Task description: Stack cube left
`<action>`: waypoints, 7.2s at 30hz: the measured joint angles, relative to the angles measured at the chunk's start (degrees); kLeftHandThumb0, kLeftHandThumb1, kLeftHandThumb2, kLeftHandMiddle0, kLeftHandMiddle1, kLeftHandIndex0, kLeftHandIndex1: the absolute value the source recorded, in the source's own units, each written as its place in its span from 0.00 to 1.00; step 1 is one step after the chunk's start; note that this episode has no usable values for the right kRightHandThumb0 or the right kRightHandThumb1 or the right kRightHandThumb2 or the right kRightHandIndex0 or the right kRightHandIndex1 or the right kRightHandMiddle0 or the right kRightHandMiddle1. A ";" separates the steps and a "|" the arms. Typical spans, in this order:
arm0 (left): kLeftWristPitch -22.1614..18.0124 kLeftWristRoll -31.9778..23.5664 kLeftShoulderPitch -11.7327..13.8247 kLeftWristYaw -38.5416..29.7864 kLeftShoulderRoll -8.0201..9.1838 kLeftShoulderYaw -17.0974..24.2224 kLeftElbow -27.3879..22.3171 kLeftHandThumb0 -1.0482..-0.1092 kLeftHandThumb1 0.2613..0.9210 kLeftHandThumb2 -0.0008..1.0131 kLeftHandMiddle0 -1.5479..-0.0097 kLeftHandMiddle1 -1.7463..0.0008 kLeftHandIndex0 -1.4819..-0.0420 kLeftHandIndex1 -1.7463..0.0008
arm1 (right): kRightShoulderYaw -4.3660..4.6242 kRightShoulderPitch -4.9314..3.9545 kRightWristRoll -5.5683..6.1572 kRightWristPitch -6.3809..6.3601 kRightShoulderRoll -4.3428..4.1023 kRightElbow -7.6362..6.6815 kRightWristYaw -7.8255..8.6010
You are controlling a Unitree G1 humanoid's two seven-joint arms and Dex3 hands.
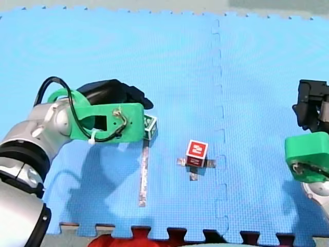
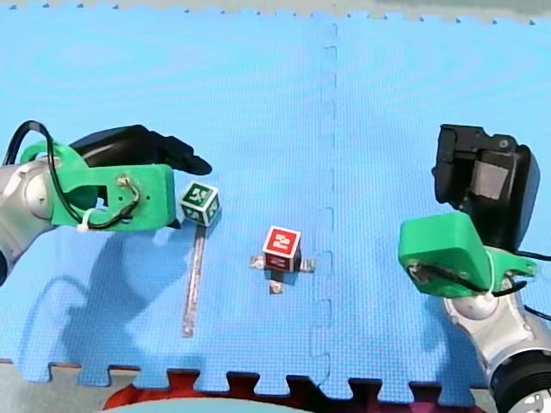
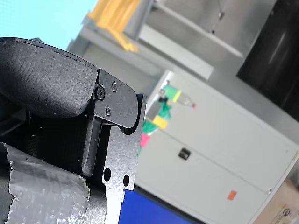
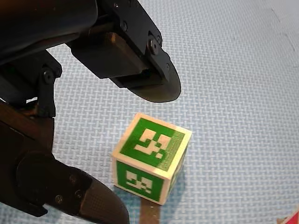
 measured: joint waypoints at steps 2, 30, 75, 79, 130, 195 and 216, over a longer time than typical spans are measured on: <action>0.25 0.56 -0.14 0.26 0.07 -0.52 0.00 0.59 0.65 0.00 0.42 0.60 0.69 1.00 | 0.07 0.06 -0.12 0.04 0.03 -0.10 -0.06; 0.36 1.22 -0.38 0.83 0.01 -2.82 0.17 0.52 0.61 0.00 0.51 0.16 0.76 0.99 | 0.18 0.33 -0.23 0.25 0.04 -0.44 -0.69; 1.95 0.21 0.83 -0.60 -1.99 -2.28 0.42 0.61 0.69 0.01 0.41 0.00 0.60 0.99 | 0.00 2.58 -0.36 0.74 0.01 -4.47 -0.75; 2.08 0.67 0.81 -0.06 -1.99 -2.68 0.42 0.62 0.70 0.01 0.41 0.00 0.60 0.99 | -0.07 2.77 -0.36 0.86 0.01 -4.90 -0.60; 5.08 4.70 -1.55 2.77 -3.01 -6.71 1.80 0.59 0.73 0.00 0.46 0.00 0.60 0.99 | -0.58 3.64 -0.42 1.93 0.16 -5.88 -0.07; -13.54 -16.84 -2.18 -8.83 0.46 12.49 -5.25 0.61 0.85 0.00 0.38 0.00 0.16 0.99 | -0.67 3.31 -0.37 2.78 1.08 -4.71 -0.33; -16.63 -16.97 -2.63 -7.45 1.42 13.96 -5.46 0.64 0.83 0.00 0.42 0.00 0.15 0.99 | -0.72 3.09 -0.02 2.25 1.19 -4.33 0.11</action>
